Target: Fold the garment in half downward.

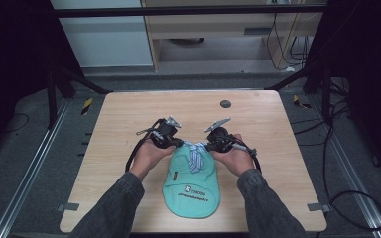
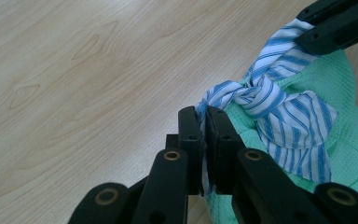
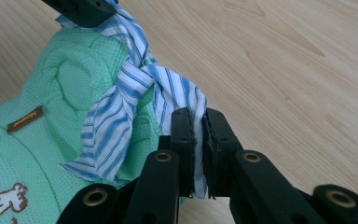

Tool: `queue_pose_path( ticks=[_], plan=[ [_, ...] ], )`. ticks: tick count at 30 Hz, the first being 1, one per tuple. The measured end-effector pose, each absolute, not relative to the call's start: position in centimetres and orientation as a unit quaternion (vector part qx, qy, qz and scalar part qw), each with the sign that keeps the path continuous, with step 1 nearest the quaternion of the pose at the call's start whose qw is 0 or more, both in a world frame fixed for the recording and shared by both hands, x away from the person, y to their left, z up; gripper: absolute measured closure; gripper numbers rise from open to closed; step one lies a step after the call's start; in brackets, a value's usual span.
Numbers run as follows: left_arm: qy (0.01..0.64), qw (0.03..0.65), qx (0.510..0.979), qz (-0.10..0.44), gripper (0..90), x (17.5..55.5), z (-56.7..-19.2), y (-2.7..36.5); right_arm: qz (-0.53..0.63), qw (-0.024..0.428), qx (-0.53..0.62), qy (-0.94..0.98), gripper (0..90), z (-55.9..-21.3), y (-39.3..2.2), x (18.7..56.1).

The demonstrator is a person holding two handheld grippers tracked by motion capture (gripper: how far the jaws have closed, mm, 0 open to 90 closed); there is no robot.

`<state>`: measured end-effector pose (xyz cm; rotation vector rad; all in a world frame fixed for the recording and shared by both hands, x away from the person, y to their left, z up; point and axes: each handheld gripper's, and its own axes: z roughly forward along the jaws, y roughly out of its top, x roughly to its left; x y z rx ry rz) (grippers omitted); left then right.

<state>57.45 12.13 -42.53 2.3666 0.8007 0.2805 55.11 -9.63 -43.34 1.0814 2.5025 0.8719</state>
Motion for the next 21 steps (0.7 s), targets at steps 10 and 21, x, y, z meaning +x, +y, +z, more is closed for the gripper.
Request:
queue_pose_path(
  ticks=[10,21],
  plan=[
    [0.282,0.301,0.904,0.112,85.6,57.0,-41.6,12.0,0.296,0.153,0.351,0.875,83.5,-42.3,-9.8,55.1],
    [0.282,0.302,0.903,0.121,85.5,56.9,-40.9,12.2,0.296,0.157,0.342,0.878,83.4,-41.6,-9.6,55.3]
  ],
)
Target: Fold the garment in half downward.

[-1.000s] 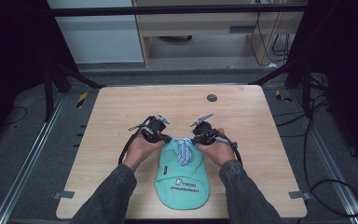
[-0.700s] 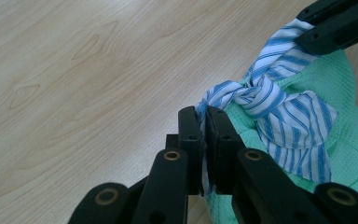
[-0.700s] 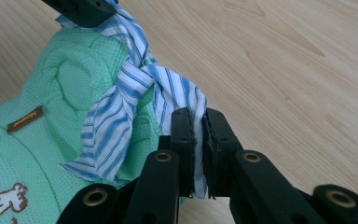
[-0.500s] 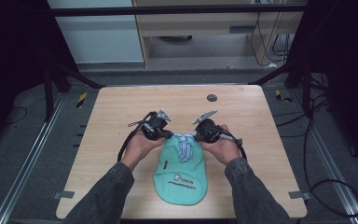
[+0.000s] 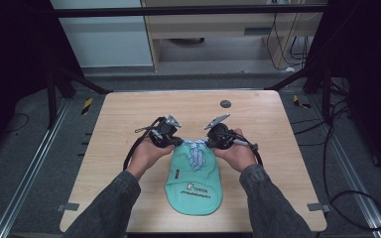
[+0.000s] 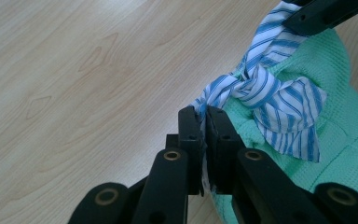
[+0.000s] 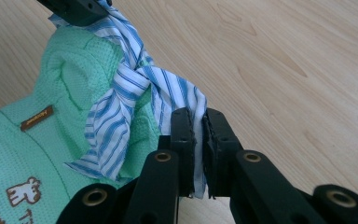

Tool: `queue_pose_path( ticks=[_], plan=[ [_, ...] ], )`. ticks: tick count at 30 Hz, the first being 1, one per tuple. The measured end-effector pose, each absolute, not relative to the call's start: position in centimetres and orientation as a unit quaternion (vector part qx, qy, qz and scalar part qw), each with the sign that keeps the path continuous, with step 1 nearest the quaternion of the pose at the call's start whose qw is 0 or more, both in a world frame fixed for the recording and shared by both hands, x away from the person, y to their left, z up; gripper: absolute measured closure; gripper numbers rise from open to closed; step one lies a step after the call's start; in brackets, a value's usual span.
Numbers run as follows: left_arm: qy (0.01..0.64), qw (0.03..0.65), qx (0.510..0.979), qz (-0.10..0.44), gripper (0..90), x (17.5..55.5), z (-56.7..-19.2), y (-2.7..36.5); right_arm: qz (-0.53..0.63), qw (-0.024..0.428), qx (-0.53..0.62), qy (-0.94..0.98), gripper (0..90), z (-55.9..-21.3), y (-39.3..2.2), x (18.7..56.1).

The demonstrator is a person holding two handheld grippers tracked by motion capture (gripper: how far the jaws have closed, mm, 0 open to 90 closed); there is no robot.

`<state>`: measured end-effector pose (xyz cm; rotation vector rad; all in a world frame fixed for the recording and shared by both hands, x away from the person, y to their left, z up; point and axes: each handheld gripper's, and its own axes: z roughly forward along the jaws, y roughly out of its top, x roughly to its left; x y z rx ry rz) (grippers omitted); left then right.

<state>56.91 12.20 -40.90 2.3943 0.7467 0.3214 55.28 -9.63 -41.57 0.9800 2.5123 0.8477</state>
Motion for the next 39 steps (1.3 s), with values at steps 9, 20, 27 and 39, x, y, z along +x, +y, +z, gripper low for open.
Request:
queue_pose_path(
  ticks=[9,20,27,39],
  plan=[
    [0.282,0.304,0.901,0.13,85.5,56.9,-39.9,12.5,0.303,0.163,0.343,0.874,83.1,-40.7,-9.4,55.5],
    [0.285,0.31,0.897,0.138,85.5,56.9,-39.5,12.8,0.306,0.169,0.338,0.874,83.0,-40.2,-9.1,55.6],
    [0.282,0.311,0.896,0.144,85.5,56.8,-39.0,12.6,0.309,0.174,0.337,0.872,83.0,-39.8,-9.3,55.5],
    [0.281,0.315,0.894,0.152,85.6,56.9,-38.2,12.3,0.31,0.183,0.334,0.871,83.4,-38.9,-9.6,55.6]
  ],
)
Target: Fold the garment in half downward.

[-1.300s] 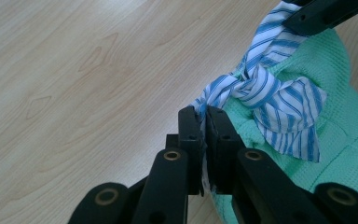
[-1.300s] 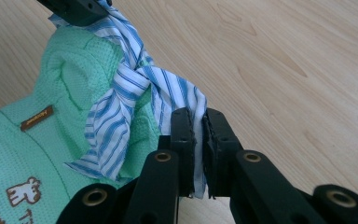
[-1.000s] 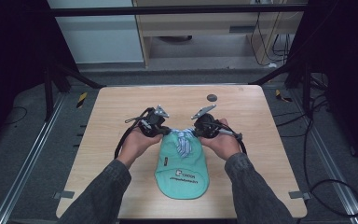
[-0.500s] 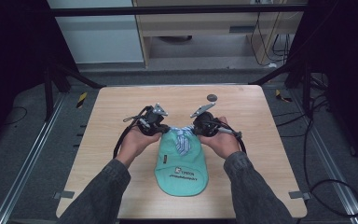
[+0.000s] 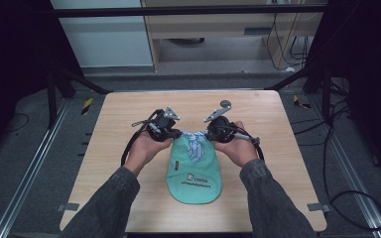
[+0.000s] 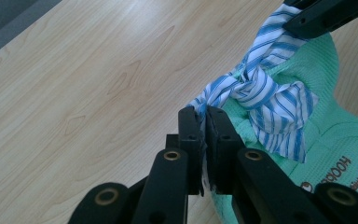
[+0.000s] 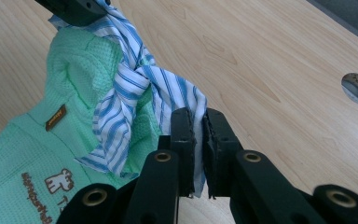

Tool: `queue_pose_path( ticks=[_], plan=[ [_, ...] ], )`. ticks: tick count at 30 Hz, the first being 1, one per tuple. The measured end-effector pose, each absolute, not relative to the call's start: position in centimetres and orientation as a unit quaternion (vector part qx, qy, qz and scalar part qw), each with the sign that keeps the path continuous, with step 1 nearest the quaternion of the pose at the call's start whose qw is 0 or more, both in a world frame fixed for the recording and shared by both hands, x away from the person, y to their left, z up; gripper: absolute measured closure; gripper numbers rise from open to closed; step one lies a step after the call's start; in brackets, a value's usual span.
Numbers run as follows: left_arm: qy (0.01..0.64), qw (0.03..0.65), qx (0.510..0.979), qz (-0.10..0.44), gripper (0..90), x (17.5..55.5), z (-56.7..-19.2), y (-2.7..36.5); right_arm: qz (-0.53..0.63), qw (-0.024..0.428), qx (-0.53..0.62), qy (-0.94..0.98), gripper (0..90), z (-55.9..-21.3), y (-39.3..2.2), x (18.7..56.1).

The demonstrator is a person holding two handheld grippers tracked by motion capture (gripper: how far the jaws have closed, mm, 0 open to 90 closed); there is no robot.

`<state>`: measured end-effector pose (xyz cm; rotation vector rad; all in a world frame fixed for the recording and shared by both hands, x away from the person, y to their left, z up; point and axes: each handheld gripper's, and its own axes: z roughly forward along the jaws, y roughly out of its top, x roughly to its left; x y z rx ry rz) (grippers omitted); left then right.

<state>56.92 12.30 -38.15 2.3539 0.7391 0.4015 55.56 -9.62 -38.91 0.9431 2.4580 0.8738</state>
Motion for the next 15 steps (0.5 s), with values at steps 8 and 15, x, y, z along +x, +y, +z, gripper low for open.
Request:
queue_pose_path(
  ticks=[8,15],
  plan=[
    [0.279,0.314,0.894,0.154,85.6,56.92,-38.27,12.33,0.31,0.182,0.333,0.872,83.8,-38.87,-9.54,55.61],
    [0.276,0.309,0.896,0.157,85.6,57.09,-37.94,12.3,0.311,0.184,0.332,0.871,83.8,-38.66,-9.49,55.57]
  ],
)
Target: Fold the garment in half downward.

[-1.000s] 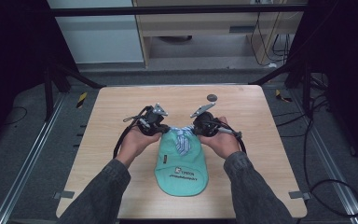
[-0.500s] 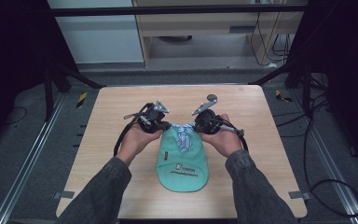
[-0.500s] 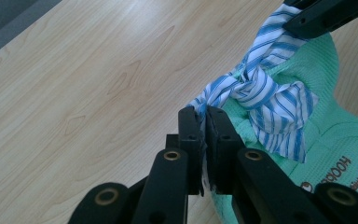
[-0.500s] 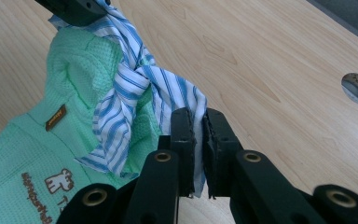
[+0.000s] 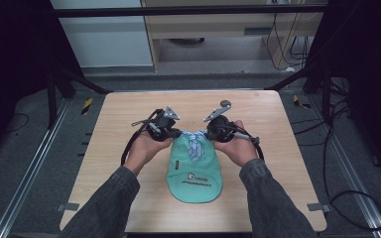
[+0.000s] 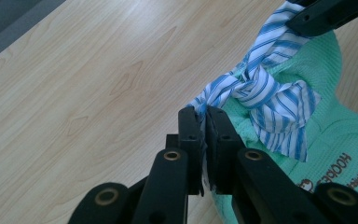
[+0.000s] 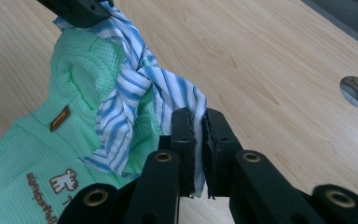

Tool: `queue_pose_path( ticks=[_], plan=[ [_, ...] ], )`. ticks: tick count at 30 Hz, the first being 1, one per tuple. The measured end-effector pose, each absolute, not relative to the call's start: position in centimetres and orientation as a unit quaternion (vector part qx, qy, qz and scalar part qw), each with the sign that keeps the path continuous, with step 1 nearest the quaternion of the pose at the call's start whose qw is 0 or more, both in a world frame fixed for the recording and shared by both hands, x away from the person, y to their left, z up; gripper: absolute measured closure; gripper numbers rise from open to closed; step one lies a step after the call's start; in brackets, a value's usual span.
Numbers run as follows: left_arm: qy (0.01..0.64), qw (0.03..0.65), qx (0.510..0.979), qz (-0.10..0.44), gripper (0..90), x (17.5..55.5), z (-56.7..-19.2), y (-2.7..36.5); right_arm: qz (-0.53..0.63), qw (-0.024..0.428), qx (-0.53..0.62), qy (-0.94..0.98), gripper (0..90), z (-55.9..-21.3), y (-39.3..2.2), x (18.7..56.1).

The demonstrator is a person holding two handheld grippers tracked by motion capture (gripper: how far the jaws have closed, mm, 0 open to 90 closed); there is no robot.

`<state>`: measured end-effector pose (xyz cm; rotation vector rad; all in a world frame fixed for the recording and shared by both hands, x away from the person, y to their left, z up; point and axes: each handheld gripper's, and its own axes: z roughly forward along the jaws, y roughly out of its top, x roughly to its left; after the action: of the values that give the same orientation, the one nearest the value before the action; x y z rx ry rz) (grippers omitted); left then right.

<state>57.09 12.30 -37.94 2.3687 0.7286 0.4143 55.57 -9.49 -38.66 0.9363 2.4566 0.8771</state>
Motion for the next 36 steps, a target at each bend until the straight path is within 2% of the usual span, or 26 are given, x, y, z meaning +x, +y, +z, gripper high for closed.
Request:
queue_pose_path(
  ticks=[23,36],
  plan=[
    [0.277,0.318,0.891,0.166,85.5,58.7,-37.5,11.9,0.308,0.19,0.344,0.867,83.8,-38.3,-9.6,57.4],
    [0.268,0.317,0.894,0.168,85.5,57.4,-38.0,11.5,0.314,0.194,0.339,0.865,83.5,-38.8,-10.2,55.9]
  ],
)
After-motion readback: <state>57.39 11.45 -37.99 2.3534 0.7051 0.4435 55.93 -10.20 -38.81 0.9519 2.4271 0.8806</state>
